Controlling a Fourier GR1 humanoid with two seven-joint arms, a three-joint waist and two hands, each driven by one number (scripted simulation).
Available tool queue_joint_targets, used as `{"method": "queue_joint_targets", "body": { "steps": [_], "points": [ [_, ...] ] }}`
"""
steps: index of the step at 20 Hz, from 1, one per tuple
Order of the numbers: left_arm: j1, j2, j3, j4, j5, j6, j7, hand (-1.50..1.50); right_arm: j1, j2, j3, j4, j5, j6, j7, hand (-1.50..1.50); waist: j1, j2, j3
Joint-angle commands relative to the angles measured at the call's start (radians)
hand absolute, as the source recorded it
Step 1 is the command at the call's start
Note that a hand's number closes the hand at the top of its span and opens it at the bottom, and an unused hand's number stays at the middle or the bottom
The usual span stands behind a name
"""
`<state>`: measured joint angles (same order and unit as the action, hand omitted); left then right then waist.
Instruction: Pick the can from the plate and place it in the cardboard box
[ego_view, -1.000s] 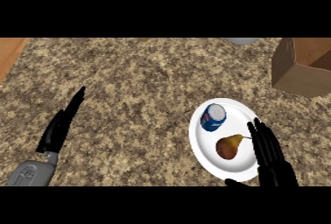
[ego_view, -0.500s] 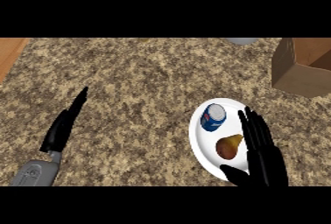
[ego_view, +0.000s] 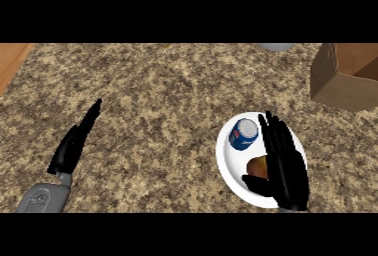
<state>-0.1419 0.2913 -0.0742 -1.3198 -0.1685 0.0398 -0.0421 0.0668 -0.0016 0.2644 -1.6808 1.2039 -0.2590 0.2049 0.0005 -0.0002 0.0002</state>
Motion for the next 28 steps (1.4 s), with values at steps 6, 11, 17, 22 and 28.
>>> {"method": "queue_joint_targets", "body": {
  "steps": [6, 11, 17, 22, 28],
  "points": [
    [0.031, -0.069, 0.015, 0.026, -0.065, -0.011, -0.056, 0.00, -0.098, -0.002, -0.055, 0.112, -0.037, 0.008, -0.018, -1.50, 0.000, 0.000, 0.000],
    [0.024, -0.022, 0.078, -0.072, -0.042, -0.089, 0.040, 0.00, -0.161, 0.002, -0.008, 0.138, -0.054, 0.031, 0.043, -1.50, 0.001, 0.000, 0.000],
    [0.023, -0.076, 0.075, 0.013, -0.081, -0.069, -0.049, 0.00, -0.194, -0.015, -0.086, 0.274, -0.114, -0.046, -0.067, -1.50, 0.001, 0.000, 0.000],
    [-0.061, -0.086, 0.078, 0.019, -0.112, -0.058, 0.041, 0.00, -0.256, 0.001, -0.036, 0.394, -0.103, -0.089, -0.036, -1.50, 0.001, 0.001, 0.000],
    [0.036, -0.069, 0.097, -0.003, -0.098, -0.075, -0.055, 0.00, -0.219, -0.003, 0.005, 0.363, 0.079, -0.208, -0.038, 1.50, 0.003, 0.001, 0.000]
  ]
}}
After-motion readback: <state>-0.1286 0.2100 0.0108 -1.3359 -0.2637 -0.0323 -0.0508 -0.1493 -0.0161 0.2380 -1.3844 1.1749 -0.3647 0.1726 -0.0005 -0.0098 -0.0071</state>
